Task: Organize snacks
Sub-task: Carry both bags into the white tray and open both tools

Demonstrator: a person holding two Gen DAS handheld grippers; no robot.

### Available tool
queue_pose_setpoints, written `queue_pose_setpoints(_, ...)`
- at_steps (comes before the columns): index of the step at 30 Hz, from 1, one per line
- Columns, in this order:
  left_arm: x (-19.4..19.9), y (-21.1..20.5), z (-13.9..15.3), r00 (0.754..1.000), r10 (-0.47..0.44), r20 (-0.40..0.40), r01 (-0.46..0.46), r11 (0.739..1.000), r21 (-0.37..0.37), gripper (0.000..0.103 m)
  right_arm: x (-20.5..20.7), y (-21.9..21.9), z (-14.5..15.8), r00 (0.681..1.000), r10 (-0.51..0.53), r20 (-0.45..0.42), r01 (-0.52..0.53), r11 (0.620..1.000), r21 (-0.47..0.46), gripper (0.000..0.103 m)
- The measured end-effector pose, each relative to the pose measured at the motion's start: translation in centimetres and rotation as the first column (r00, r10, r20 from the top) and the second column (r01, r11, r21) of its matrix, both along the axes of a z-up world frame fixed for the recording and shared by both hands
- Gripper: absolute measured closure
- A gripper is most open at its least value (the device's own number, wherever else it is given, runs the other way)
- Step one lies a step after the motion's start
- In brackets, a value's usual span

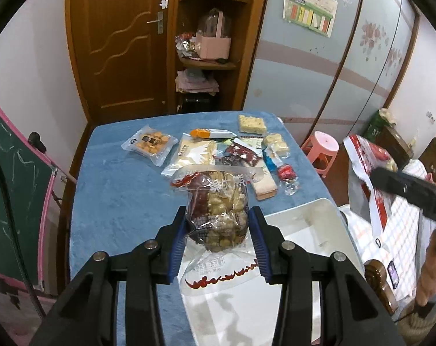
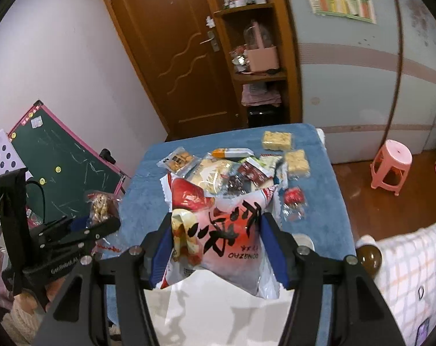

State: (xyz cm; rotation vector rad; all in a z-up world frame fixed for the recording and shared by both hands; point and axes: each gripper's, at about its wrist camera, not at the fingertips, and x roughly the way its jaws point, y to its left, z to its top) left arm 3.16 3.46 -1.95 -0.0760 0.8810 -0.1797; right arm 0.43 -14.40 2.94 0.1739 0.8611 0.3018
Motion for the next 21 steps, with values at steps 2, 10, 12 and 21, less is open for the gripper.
queue_pose_setpoints(2, -0.8, -0.6, -0.5, 1.0, -0.003, 0.001, 0.003, 1.0, -0.018, 0.062, -1.3, -0.8, -0.7, 1.0, -0.019, -0.004, 0.019, 1.0, 0.023, 0.043)
queue_pose_setpoints(10, -2.6, -3.4, -4.0, 0.999, -0.042, -0.006, 0.042, 0.997, 0.072, 0.062, -4.1, -1.4, -5.0, 0.993, -0.012, -0.117, 0.013, 1.0, 0.008, 0.041)
queue_pose_setpoints(12, -2.7, -4.1, -5.5, 0.998, -0.048, -0.043, 0.052, 0.993, 0.105, 0.062, -4.4, -1.2, -6.2, 0.99, -0.02, -0.139, 0.017, 1.0, -0.02, 0.041)
queue_pose_setpoints(21, -3.1, -5.9, -9.9, 0.972, -0.088, -0.216, 0.113, 0.988, 0.107, 0.046, -4.4, 0.0, -10.6, 0.968, -0.03, -0.251, 0.004, 0.995, -0.1, 0.037)
